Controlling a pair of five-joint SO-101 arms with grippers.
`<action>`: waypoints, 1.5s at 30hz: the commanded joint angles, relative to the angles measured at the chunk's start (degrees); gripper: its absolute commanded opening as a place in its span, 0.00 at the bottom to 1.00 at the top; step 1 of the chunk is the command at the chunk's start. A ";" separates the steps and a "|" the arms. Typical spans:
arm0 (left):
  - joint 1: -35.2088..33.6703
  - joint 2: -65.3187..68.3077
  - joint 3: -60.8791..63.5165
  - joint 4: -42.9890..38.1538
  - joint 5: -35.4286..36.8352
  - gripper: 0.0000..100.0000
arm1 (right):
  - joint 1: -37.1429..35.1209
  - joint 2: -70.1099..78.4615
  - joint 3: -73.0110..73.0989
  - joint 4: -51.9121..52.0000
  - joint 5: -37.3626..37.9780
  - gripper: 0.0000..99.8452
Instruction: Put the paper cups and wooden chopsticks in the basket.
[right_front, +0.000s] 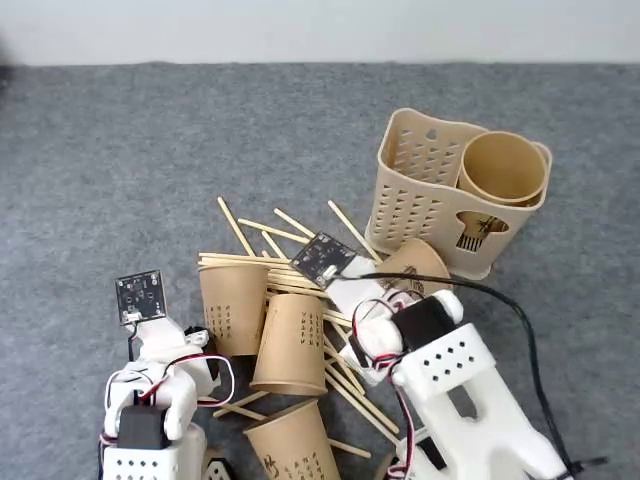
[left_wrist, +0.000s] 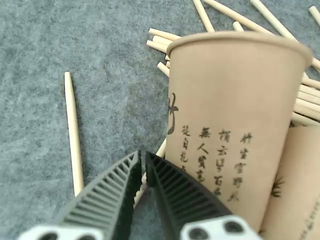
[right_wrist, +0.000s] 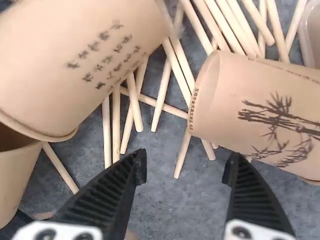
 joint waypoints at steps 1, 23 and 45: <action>0.00 -0.70 -0.48 0.18 -0.26 0.01 | 0.22 -1.98 -4.92 2.15 0.00 0.15; 0.00 -0.70 -0.48 0.18 -0.26 0.01 | 37.76 -1.45 10.99 -32.92 28.57 0.01; 0.00 -0.70 -0.48 0.18 -0.26 0.01 | 38.55 -2.07 20.75 -43.38 28.66 0.01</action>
